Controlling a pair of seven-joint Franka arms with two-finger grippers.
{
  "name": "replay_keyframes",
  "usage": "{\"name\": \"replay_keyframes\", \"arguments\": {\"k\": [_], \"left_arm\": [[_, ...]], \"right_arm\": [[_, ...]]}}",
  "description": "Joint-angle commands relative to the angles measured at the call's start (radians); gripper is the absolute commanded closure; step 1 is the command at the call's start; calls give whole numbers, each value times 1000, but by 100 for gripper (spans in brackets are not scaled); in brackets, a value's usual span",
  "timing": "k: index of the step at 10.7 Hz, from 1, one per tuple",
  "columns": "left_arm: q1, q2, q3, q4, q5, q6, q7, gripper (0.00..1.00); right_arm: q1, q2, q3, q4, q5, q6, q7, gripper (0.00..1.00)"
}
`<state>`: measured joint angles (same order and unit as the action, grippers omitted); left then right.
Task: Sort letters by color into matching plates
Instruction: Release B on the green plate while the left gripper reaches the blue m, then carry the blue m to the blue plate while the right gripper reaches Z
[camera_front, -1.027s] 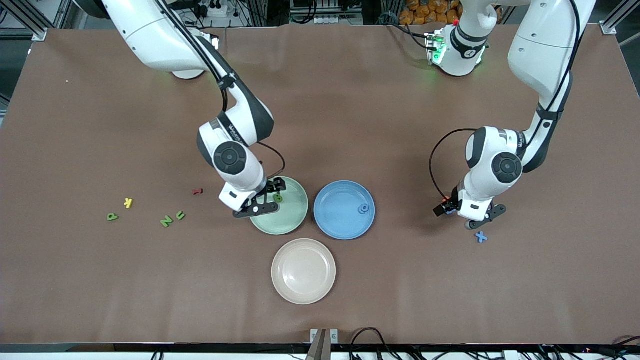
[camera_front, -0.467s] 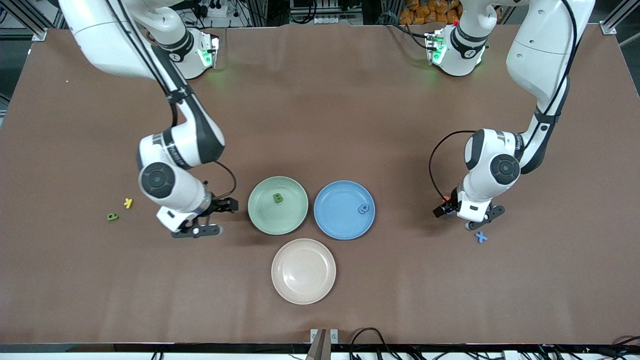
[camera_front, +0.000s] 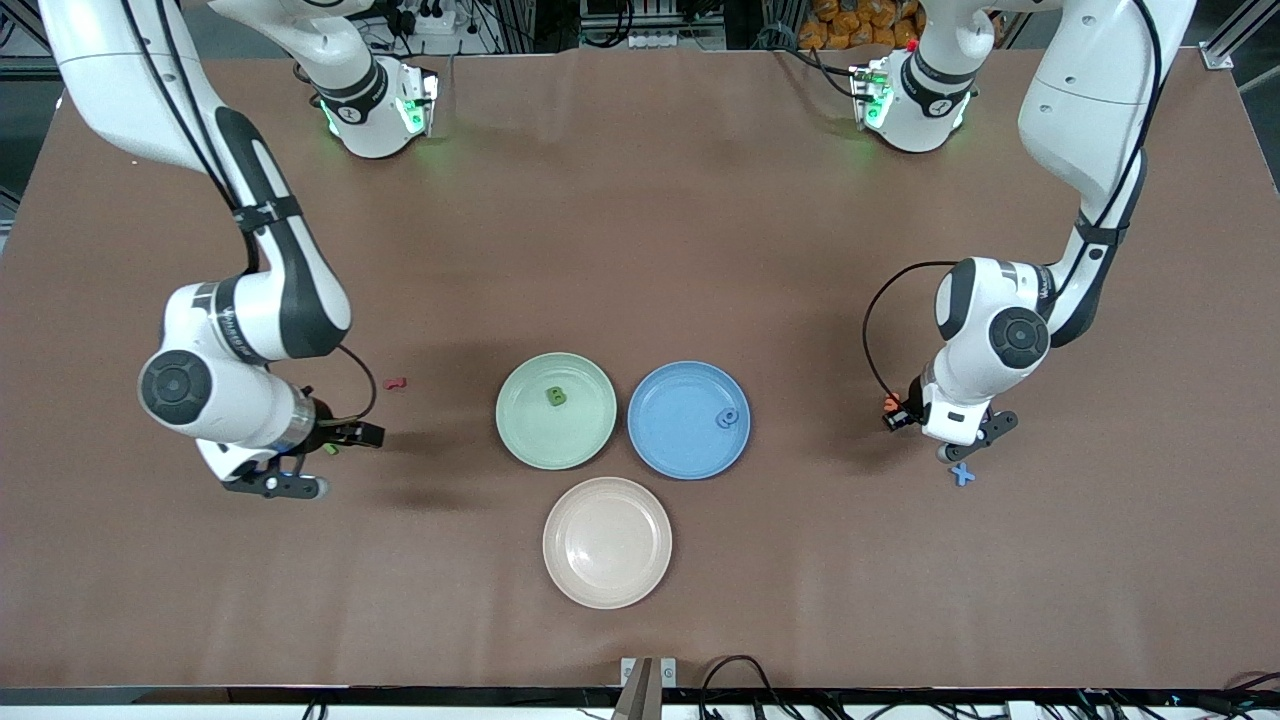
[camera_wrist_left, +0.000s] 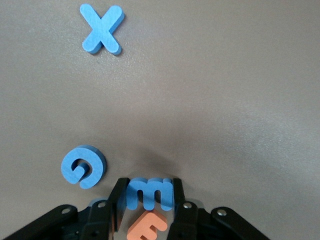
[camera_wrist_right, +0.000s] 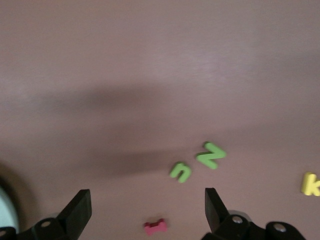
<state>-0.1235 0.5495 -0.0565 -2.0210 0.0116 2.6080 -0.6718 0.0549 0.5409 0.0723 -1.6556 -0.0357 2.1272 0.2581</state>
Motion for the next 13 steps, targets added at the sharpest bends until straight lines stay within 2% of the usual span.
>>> {"name": "replay_keyframes", "arguments": {"k": [1,4,6,8,13], "left_arm": [[2,7,-2,-2,21,12,-25,100],[2,-3,-2,28,21,-15,-25,100],[-11,-8,-5,100,21,-124,-29,100],[-53,-8,-8,125,21,-154,-98,100],[-201,-16,-12,182,13,-158,-363,100]], "right_arm": [[-6,-16,-78,-16,71,-4,9,0],[-15,-13,-149,-32,135,2,26,0],[-15,-7,-181,-42,166,37,62,0],[-15,2,-183,-65,174,114,183,0],[-1,45,-183,-67,177,192,413,0]]}}
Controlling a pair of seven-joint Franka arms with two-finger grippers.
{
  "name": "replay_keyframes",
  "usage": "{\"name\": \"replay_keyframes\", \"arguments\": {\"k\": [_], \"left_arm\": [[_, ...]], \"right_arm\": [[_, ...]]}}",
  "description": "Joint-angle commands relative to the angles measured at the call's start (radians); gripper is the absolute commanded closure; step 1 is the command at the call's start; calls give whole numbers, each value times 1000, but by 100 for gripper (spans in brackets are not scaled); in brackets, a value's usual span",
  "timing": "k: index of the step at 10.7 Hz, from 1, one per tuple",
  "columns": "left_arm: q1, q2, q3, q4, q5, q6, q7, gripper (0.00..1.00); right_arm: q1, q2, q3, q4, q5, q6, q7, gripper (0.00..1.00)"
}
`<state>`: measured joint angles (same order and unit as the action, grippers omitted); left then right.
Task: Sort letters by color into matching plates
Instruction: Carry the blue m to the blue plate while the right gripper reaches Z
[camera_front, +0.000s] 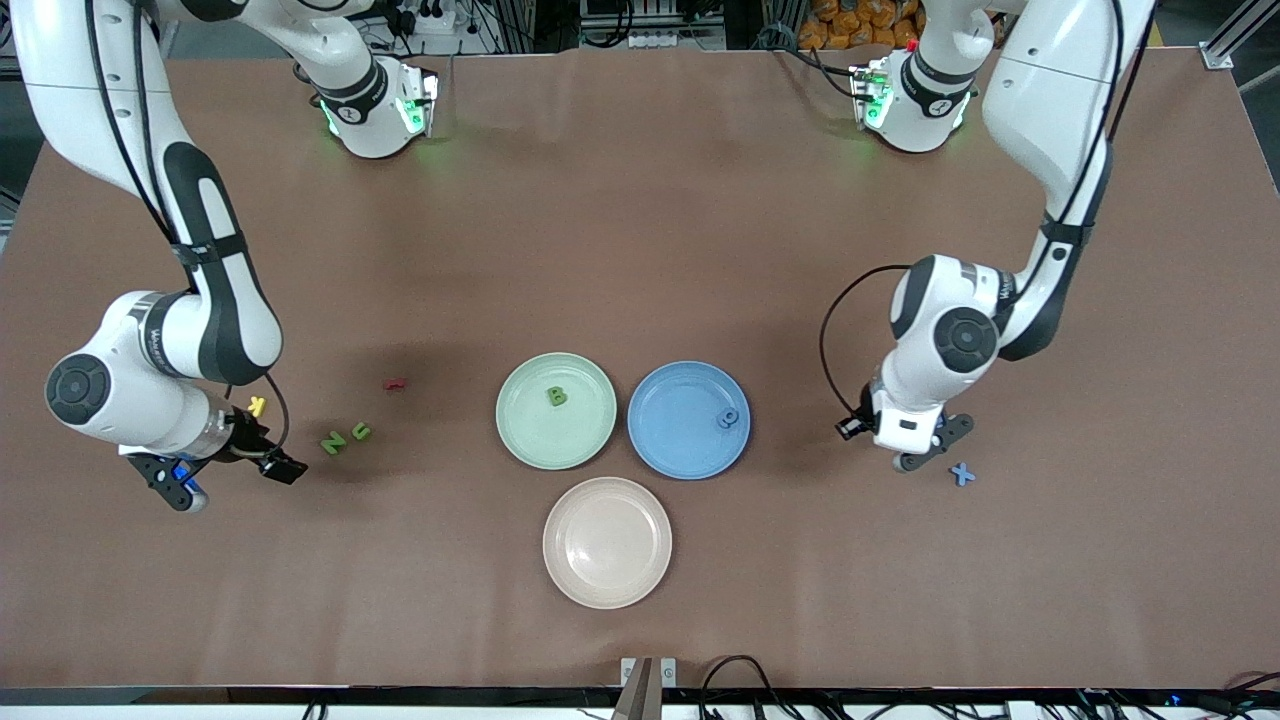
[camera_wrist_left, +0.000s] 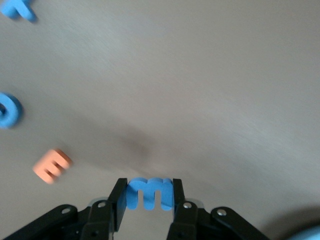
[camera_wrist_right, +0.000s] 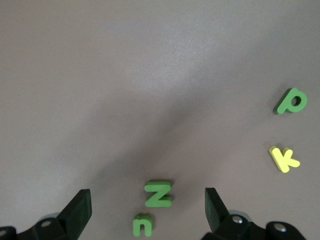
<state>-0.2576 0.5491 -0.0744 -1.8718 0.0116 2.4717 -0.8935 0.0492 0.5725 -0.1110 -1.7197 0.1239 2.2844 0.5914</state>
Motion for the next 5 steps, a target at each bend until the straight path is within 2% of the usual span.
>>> {"name": "replay_keyframes", "arguments": {"k": [1,5], "left_arm": [[-109,-9,5,64,13,-28,-210,100],[-227,50,5,186,8,-28,-404,100]], "right_arm": [[11,24,1,-8,20,64,132,0],[31,44,1,-81,20,193,198,0]]}}
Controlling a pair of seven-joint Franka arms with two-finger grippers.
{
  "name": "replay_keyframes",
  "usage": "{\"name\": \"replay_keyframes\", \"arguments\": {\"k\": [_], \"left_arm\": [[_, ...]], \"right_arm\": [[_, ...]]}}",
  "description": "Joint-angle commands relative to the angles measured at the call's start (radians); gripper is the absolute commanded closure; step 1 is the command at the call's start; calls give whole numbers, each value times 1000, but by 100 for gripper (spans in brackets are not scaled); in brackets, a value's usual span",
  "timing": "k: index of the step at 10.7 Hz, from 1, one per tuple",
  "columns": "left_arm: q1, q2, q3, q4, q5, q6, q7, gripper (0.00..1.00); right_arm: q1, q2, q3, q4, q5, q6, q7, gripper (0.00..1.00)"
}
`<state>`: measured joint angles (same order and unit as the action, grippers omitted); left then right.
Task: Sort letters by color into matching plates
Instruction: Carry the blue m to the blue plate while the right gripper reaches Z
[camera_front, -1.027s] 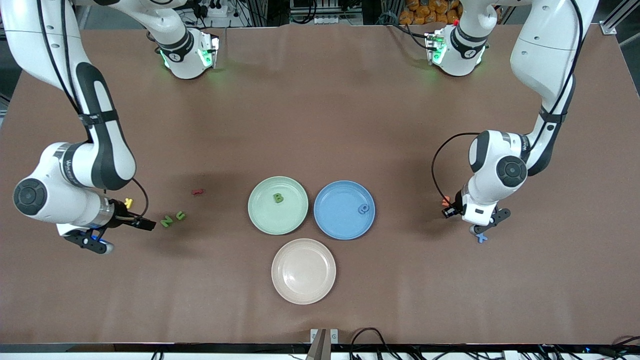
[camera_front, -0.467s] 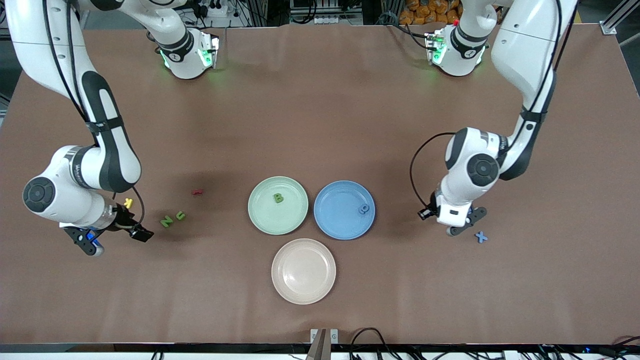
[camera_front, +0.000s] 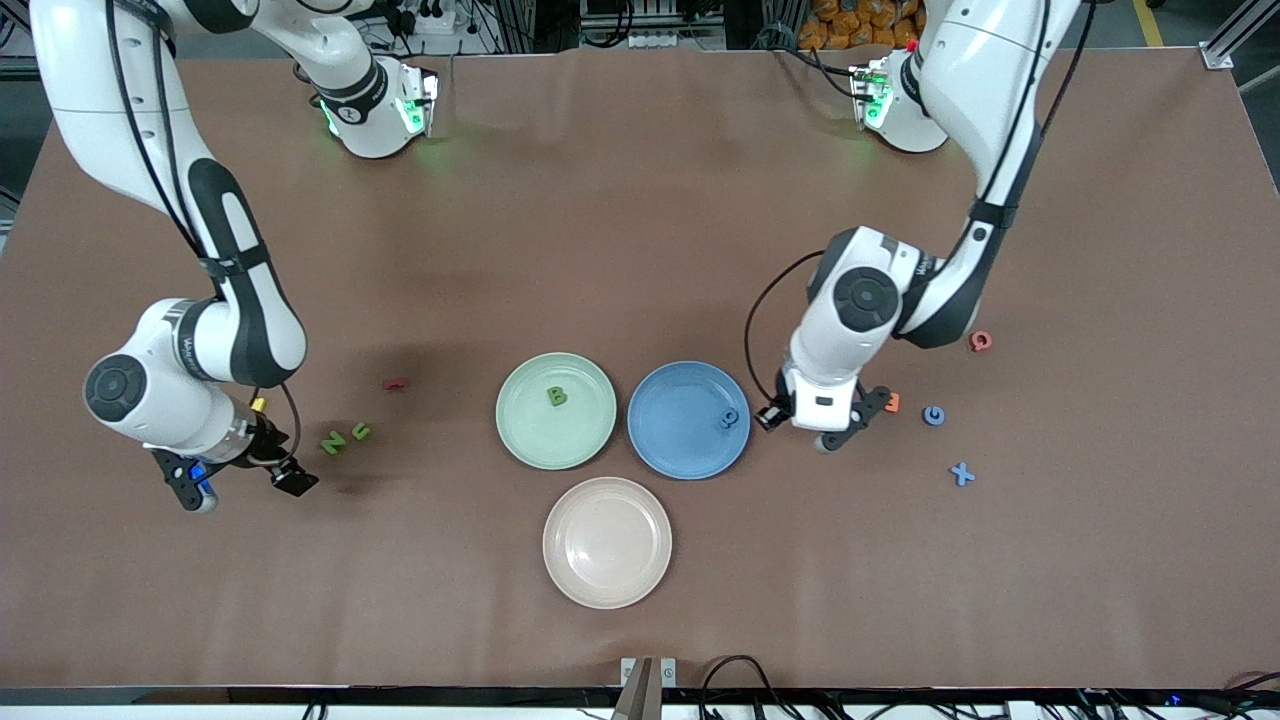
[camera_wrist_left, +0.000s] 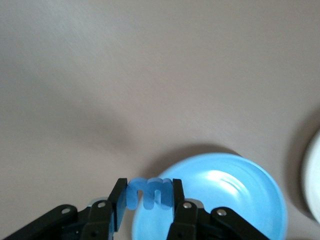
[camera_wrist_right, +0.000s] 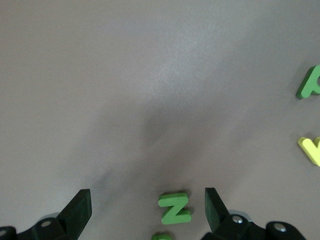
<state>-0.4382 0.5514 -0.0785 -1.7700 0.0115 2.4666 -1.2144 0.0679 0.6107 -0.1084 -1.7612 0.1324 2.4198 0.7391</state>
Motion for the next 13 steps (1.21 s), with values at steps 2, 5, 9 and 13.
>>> {"name": "replay_keyframes", "arguments": {"k": [2,5,9,13], "left_arm": [[-83,76,9,107,8,-21,-114,100],[-96,88,9,121,8,-21,-119,100],[-120,102,14,121,27,-21,-113,0],[-87,97,19,112,34,-23,-97,0]], "right_arm": [[21,21,-1,-43,12,61,85,0],[27,24,0,-110,12,131,82,0],[27,24,0,-132,10,142,71,0],[29,24,0,-138,9,157,63,39]]}}
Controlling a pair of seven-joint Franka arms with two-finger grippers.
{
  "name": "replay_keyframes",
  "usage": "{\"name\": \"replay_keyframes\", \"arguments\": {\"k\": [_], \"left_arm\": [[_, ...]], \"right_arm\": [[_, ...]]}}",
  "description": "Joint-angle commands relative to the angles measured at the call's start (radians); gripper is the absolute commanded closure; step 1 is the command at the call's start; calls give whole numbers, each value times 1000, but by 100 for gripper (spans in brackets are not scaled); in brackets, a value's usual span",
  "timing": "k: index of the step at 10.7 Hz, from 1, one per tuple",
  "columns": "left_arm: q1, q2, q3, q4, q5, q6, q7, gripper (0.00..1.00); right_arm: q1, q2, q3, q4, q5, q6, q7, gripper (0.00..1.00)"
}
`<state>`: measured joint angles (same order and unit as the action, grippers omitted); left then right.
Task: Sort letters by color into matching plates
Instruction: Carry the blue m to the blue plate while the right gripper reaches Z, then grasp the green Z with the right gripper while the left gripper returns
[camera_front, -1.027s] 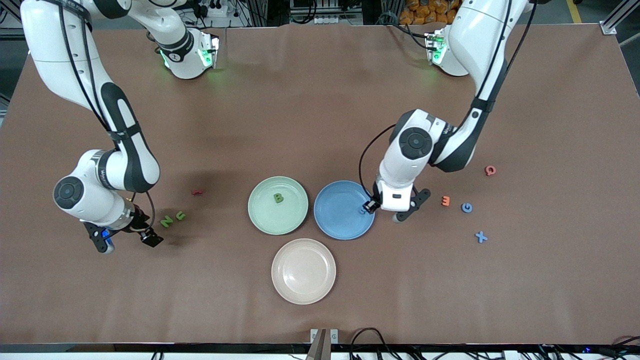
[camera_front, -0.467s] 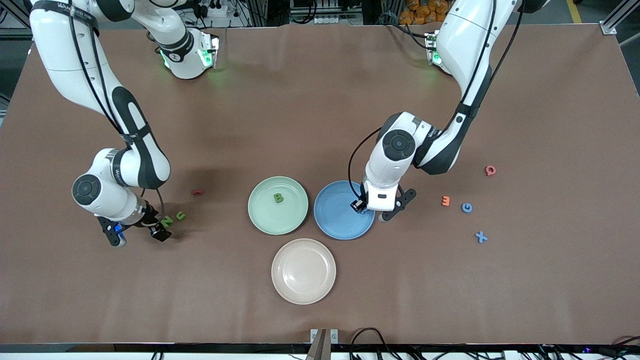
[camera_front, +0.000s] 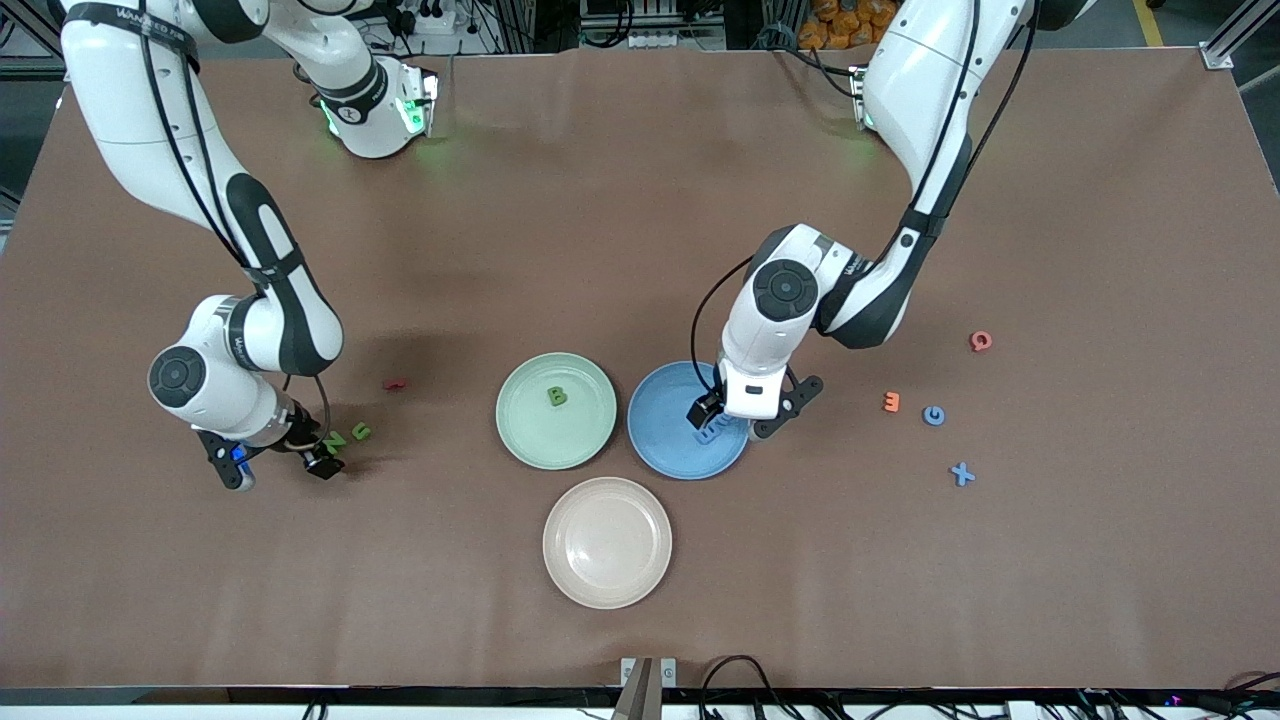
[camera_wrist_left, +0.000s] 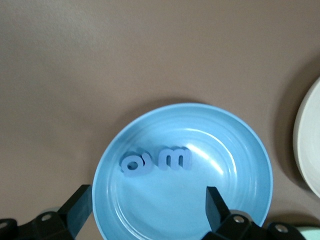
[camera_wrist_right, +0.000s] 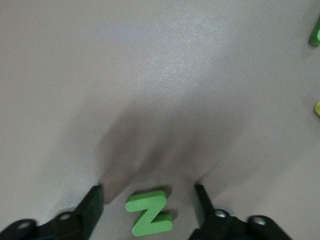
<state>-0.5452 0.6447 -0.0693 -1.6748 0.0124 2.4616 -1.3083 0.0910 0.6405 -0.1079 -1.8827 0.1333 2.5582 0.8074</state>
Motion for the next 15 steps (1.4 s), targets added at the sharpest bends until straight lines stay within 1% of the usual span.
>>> {"name": "replay_keyframes", "arguments": {"k": [1,2,4,5,7,8,10,11,13,15], "left_arm": [[33,1,11,9,34,-21,26,0],[59,-6,10,9,34,-67,81,0],[120,-32,10,9,34,-166,219,0],[149,-43,8,7,32,-191,268,0],[204,-60,8,1,32,-207,354,0],[237,-77,8,-22,32,-210,412,0],[306,-98,6,-63,34,-211,589,0],[326,-112,8,-84,32,-213,668,0],[359,-146,8,-106,34,-260,824,0],[390,-164,6,-108,32,-312,970,0]], "right_arm": [[6,-5,-1,-16,6,19,-14,53],[6,-5,-1,-21,6,20,-22,61],[9,-5,-1,-33,6,31,-22,62],[16,-5,-1,-39,6,43,-23,62],[19,-5,-1,-45,6,54,-24,65],[21,-5,-1,-46,6,53,-43,67],[27,-5,-1,-46,6,47,-85,72],[27,-7,-1,-44,6,40,-97,72],[27,-21,-1,-41,-3,7,-166,72],[29,-33,0,-21,-23,-47,-300,72]]}}
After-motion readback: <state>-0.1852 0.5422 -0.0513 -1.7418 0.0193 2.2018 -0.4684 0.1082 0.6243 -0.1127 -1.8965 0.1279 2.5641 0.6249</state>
